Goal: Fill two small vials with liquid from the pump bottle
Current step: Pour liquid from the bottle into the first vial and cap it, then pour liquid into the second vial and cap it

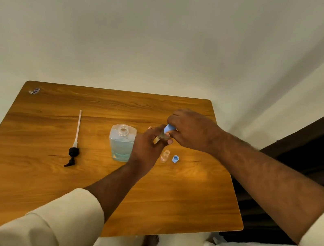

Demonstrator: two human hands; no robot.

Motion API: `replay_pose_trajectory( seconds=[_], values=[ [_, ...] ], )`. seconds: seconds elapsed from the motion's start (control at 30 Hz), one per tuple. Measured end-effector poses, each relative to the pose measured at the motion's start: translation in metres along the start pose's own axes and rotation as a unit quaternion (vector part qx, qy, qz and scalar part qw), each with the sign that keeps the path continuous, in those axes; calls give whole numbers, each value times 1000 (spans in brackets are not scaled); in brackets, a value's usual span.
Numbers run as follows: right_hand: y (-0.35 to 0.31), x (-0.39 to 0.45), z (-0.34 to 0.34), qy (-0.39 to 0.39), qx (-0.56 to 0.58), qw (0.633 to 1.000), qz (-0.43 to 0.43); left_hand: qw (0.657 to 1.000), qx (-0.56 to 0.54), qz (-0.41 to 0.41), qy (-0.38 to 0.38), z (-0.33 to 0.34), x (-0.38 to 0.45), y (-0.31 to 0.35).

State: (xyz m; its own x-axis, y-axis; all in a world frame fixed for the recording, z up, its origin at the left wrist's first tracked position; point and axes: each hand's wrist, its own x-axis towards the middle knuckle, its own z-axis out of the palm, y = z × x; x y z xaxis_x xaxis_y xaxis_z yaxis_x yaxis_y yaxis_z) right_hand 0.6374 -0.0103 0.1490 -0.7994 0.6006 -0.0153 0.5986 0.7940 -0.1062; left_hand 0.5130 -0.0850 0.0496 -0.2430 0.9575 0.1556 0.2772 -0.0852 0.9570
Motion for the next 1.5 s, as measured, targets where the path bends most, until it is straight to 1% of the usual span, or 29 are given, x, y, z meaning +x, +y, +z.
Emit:
replay_pose_trajectory(
  seconds=[0.07,0.13,0.2,0.3,0.4,0.57,0.77,0.9,1.03,1.17,1.23,1.33,1.4,1.5],
  values=[
    [13,3,8,13,24,999,32,999,-6,-38,-23,8,12,-3],
    [26,3,19,20,50,997,63,994,12,-85,-65,14,22,-9],
    [42,2,35,18,70,994,87,988,51,-113,-96,21,30,-21],
    [63,0,63,1,92,989,116,976,105,-148,-122,33,34,-44],
    [84,3,94,-32,96,988,121,966,125,-185,-134,45,34,-68],
    [111,13,133,-90,92,983,135,955,151,-226,-121,59,30,-96],
    [127,23,155,-104,103,976,162,950,170,-231,-123,64,26,-115],
    [133,20,165,-118,116,973,163,944,190,-241,-118,70,25,-123],
    [133,20,168,-107,126,971,171,941,192,-248,-126,73,26,-128],
    [128,19,165,-112,118,971,176,946,197,-230,-117,73,21,-127],
    [124,17,160,-98,103,974,175,952,177,-227,-105,69,19,-122],
    [114,15,151,-36,89,981,166,965,150,-206,-68,57,16,-108],
    [98,17,144,1,116,981,158,975,122,-182,-32,41,11,-97],
    [67,23,138,18,202,970,137,987,72,-144,13,9,-7,-80]
  ],
)
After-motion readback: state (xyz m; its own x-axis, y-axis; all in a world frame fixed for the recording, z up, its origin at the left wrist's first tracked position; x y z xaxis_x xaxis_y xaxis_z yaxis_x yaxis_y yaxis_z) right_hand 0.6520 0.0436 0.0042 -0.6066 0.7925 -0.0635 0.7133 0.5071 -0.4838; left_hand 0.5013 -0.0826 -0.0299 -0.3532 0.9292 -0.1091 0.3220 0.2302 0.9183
